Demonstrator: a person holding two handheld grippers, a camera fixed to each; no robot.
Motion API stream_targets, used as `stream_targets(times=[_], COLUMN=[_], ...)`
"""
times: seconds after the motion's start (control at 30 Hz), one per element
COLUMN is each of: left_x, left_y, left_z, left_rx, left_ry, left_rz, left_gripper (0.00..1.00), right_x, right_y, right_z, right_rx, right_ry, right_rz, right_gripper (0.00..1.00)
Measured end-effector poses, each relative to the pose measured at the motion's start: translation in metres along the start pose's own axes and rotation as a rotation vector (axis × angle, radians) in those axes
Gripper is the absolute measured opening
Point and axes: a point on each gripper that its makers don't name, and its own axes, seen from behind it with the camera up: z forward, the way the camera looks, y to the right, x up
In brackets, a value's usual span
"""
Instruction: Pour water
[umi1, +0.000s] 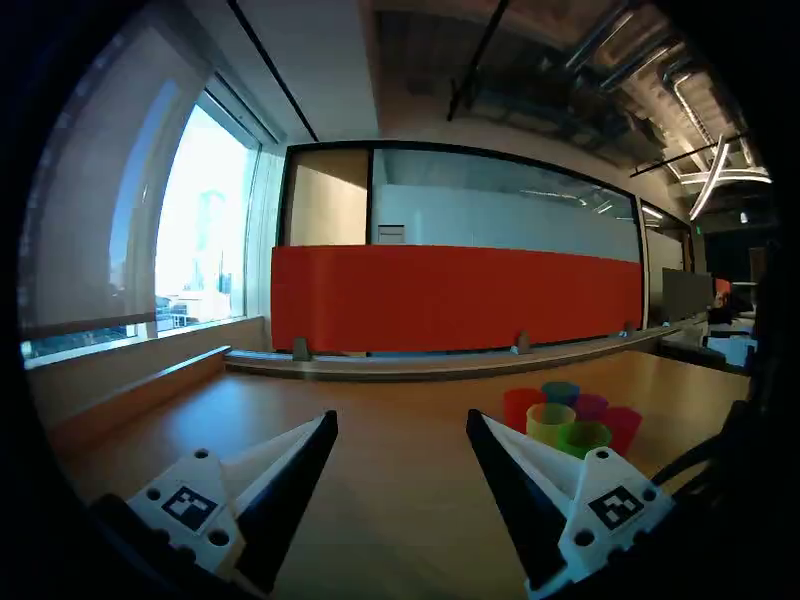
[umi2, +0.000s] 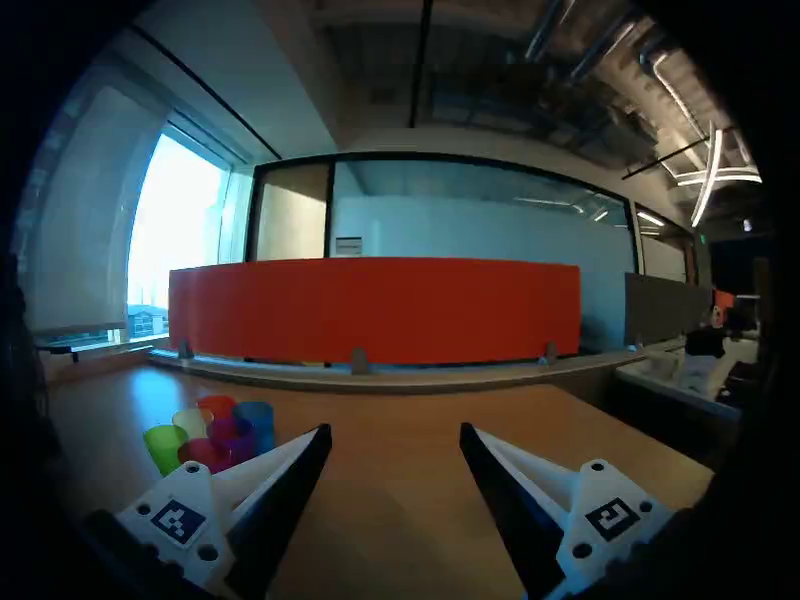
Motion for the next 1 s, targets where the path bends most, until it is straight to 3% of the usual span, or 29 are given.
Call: stream_targets(times=[0.2, 0.4, 0.67, 1.0], left_x=[0.017, 0.021, 0.02, 0.016], left_y=[0.005, 0.02, 0.041, 0.069], left_z=[0.0, 0.002, 0.003, 0.005], left_rx=[-0.033, -0.099, -0.2, -0.324], left_ry=[-0.008, -0.027, -0.067, -0.134], left_rz=[0.031, 0.045, 0.066, 0.154], left_gripper=[0.96, 0.96, 0.96, 0.96], right_x=[0.02, 0.024, 0.024, 0.023], right_y=[-0.003, -0.008, -0.032, -0.059], right_z=[-0.003, -0.005, -0.006, -0.007], right_rx=[0.009, 0.044, 0.153, 0.306], right_ry=[0.003, -0.01, -0.054, -0.134], right_rz=[-0.001, -0.034, -0.1, -0.177], right_gripper=[0.99, 0.99, 0.99, 1.0])
